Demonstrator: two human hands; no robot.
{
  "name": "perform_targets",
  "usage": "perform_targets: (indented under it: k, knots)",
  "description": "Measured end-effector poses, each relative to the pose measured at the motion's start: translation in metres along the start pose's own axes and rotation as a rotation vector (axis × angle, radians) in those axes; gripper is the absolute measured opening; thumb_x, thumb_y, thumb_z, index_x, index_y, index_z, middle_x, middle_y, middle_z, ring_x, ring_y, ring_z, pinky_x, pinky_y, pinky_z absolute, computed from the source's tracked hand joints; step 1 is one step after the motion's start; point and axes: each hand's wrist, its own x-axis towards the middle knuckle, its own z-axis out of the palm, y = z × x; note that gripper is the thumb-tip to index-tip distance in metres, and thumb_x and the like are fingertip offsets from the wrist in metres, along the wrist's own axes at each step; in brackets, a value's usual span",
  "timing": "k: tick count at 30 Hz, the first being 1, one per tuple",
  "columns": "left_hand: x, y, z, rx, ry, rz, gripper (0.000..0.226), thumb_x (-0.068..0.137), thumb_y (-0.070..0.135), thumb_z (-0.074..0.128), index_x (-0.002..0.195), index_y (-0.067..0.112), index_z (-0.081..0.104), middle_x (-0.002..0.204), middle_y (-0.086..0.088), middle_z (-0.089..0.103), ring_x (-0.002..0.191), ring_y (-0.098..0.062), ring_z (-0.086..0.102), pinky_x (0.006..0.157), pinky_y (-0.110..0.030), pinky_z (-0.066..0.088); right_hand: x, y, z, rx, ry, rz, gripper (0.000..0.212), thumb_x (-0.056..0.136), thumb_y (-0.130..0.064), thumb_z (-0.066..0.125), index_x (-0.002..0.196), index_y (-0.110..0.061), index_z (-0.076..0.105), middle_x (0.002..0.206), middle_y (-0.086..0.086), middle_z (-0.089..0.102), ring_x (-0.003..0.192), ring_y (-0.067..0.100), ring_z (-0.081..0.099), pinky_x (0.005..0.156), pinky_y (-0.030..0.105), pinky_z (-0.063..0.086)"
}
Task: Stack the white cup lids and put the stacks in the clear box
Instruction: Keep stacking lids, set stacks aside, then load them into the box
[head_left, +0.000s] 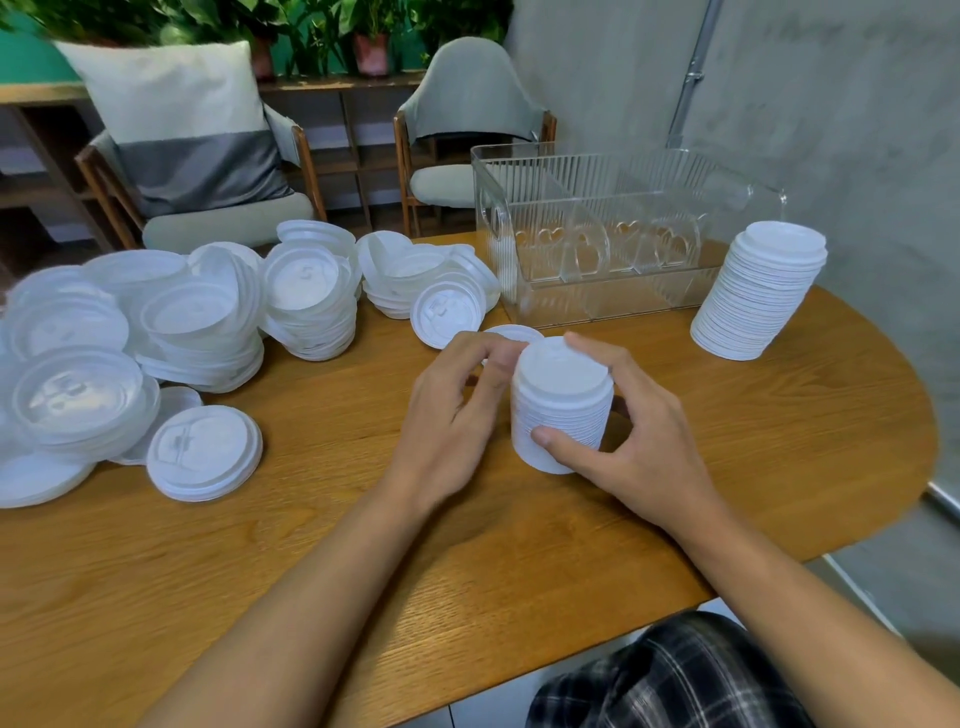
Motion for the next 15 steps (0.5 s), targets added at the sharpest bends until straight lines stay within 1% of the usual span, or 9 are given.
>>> perform_targets:
  k: [1,3,5,7,9,12,15]
  knots:
    - [0.001,-0.005,-0.003,0.051,-0.005,0.017,0.042,0.108,0.047,0.045,0.124,0.02,0.072,0.122,0.012,0.071,0.12,-0.006,0.063,0.097,-0.018,0.044,0.0,0.001,0.0,-0.012,0.019,0.0,0.079,0.08,-0.048,0.087,0.147,-0.023,0.051,0.141,-0.019,0.056,0.133,0.0,0.052,0.104,0.018,0.045]
    - [0.005,-0.019,-0.006,0.196,-0.043,0.028,0.035,0.111,0.036,0.049,0.136,0.02,0.067,0.134,0.011,0.068,0.125,-0.003,0.06,0.102,-0.019,0.044,0.001,0.003,0.001,-0.028,0.067,0.008,0.077,0.079,-0.044,0.085,0.145,-0.023,0.052,0.139,-0.017,0.057,0.131,-0.002,0.052,0.103,0.015,0.044]
    - [0.008,-0.033,-0.005,0.357,-0.131,0.056,0.039,0.107,0.023,0.057,0.146,0.02,0.059,0.145,0.006,0.063,0.134,-0.009,0.056,0.109,-0.028,0.045,0.001,0.003,0.001,-0.028,0.105,0.019,0.076,0.078,-0.042,0.085,0.144,-0.023,0.052,0.137,-0.015,0.058,0.129,-0.001,0.054,0.102,0.017,0.045]
    - [0.008,-0.042,-0.002,0.455,-0.213,0.072,0.047,0.104,0.017,0.058,0.15,0.02,0.054,0.148,0.005,0.061,0.138,-0.012,0.052,0.113,-0.036,0.045,0.002,0.003,0.001,-0.025,0.121,0.021,0.074,0.078,-0.041,0.084,0.143,-0.024,0.052,0.136,-0.015,0.058,0.127,-0.001,0.054,0.101,0.016,0.045]
    - [0.008,-0.044,-0.001,0.486,-0.208,0.086,0.047,0.101,0.015,0.061,0.147,0.021,0.057,0.14,0.006,0.065,0.132,-0.012,0.057,0.109,-0.037,0.047,0.002,0.003,0.001,-0.028,0.122,0.024,0.074,0.078,-0.041,0.084,0.143,-0.024,0.052,0.135,-0.017,0.057,0.126,-0.004,0.053,0.1,0.012,0.042]
    - [0.009,-0.043,-0.005,0.508,-0.133,0.087,0.043,0.095,0.016,0.073,0.137,0.018,0.065,0.119,0.004,0.07,0.11,-0.011,0.064,0.095,-0.031,0.051,0.002,0.003,0.001,-0.029,0.114,0.031,0.074,0.079,-0.043,0.084,0.143,-0.026,0.051,0.135,-0.018,0.056,0.126,-0.007,0.051,0.1,0.009,0.04]
    - [0.009,-0.039,-0.007,0.513,-0.092,0.055,0.041,0.091,0.022,0.081,0.13,0.019,0.069,0.108,0.006,0.07,0.099,-0.008,0.063,0.087,-0.026,0.05,0.002,0.003,0.001,-0.03,0.103,0.043,0.075,0.079,-0.044,0.083,0.144,-0.026,0.05,0.136,-0.018,0.055,0.128,-0.006,0.05,0.101,0.009,0.039]
